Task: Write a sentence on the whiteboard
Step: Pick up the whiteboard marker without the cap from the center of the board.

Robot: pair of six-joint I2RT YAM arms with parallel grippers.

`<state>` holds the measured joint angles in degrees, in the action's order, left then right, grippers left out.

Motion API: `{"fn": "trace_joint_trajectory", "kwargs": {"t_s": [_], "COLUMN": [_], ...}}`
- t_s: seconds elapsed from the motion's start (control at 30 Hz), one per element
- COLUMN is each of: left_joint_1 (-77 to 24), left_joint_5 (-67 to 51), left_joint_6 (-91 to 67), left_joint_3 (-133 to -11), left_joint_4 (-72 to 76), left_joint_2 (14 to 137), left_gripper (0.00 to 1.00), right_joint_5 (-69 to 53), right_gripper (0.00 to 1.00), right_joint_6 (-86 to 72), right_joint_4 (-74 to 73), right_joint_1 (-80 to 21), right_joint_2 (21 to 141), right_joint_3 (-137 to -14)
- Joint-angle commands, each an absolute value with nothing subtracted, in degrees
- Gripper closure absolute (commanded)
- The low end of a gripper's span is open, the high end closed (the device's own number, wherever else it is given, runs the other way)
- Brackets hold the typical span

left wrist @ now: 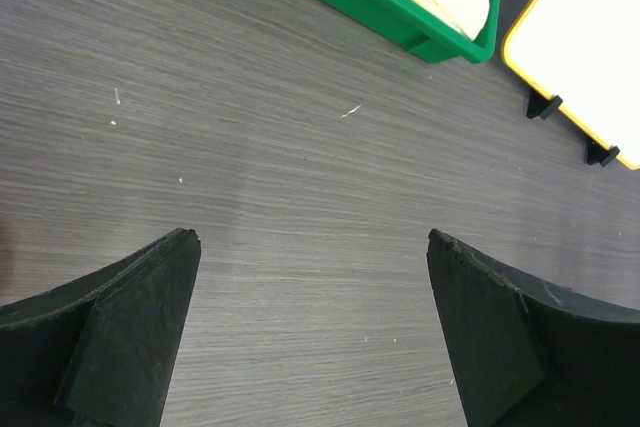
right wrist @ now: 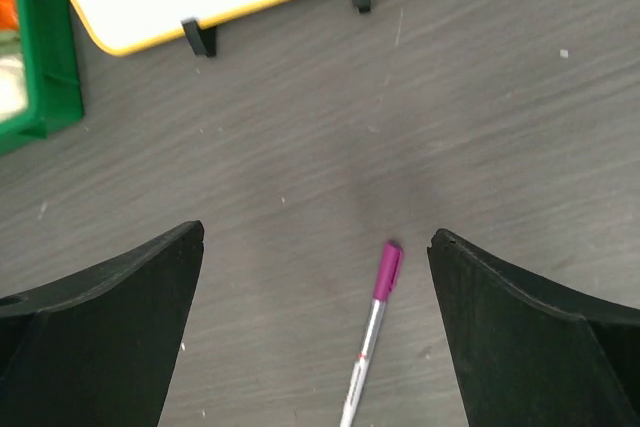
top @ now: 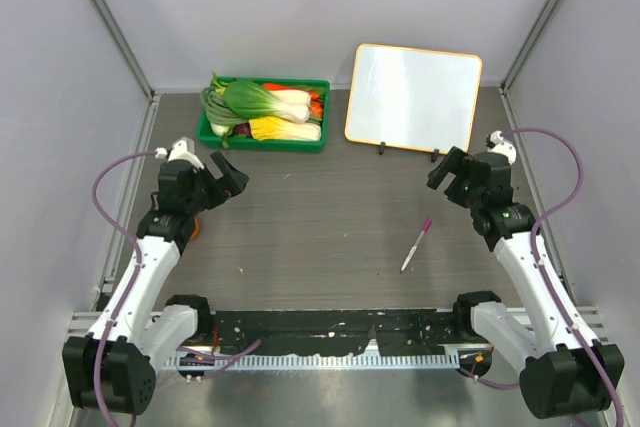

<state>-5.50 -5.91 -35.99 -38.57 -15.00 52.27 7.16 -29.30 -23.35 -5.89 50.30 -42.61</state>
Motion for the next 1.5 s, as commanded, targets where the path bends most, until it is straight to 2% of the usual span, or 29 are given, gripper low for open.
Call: {"fn": "trace_joint_trajectory", "kwargs": {"t_s": [0.0,0.2,0.37,0.5,0.6,0.7,0.8,0.87,0.9,0.93,1.0,1.03,1.27,1.47], "left_joint_1": [-5.2,-5.9,-11.8,-18.1,-21.2,-22.4,-22.9,-22.9,-22.9,-23.0,-23.0,-23.0,-23.0,-26.1], "left_joint_5": [-8.5,-14.2,-9.3,-4.1,-2.3,-1.1,-0.5,-0.4,-0.5,-0.4,-1.0,-1.2,-10.4,-20.1], "left_joint_6": [-36.0,-34.0,-30.3,-28.6,-28.5,-28.2,-27.7,-27.2,-27.0,-26.9,-26.5,-26.3,-25.7,-28.4], "left_joint_3": [-42.4,-45.3,-54.9,-61.6,-63.9,-65.5,-66.6,-67.1,-67.2,-67.3,-67.2,-67.1,-67.3,-68.6], "left_joint_4": [-16.4,-17.0,-24.6,-29.3,-29.9,-30.4,-31.4,-31.9,-32.1,-32.2,-32.3,-32.5,-31.0,-24.7], "left_joint_2": [53.4,58.7,66.6,70.9,72.3,72.9,73.0,72.8,72.6,72.2,71.5,70.9,68.9,71.3], "left_gripper": [0.0,0.0,0.0,0.0,0.0,0.0,0.0,0.0,0.0,0.0,0.0,0.0,0.0,0.0], "right_joint_5": [4.7,1.3,1.9,-1.4,-1.9,-2.4,-2.0,-2.0,-2.1,-2.3,-3.1,-3.3,-7.6,-15.5], "right_gripper": [0.01,0.04,0.1,0.26,0.3,0.42,0.46,0.53,0.63,0.68,0.95,0.98,0.99,0.99], "right_joint_6": [-31.2,-33.4,-35.3,-35.7,-35.9,-36.1,-35.5,-35.6,-35.7,-35.6,-35.4,-35.2,-33.8,-36.3], "right_joint_4": [-34.0,-39.9,-38.2,-33.9,-31.3,-29.2,-27.8,-26.6,-25.9,-25.0,-24.1,-23.9,-24.3,-13.5], "right_joint_1": [-5.8,-7.6,-10.2,-11.7,-12.3,-12.7,-12.7,-12.8,-12.7,-12.7,-12.7,-12.7,-12.8,-13.2], "right_joint_2": [52.2,56.2,60.7,64.4,67.6,71.1,74.2,75.8,76.1,76.6,77.3,77.3,71.2,62.7], "right_joint_3": [-46.8,-43.5,-39.8,-37.6,-36.4,-35.1,-34.3,-33.6,-32.9,-32.6,-32.3,-32.7,-41.2,-46.3]}}
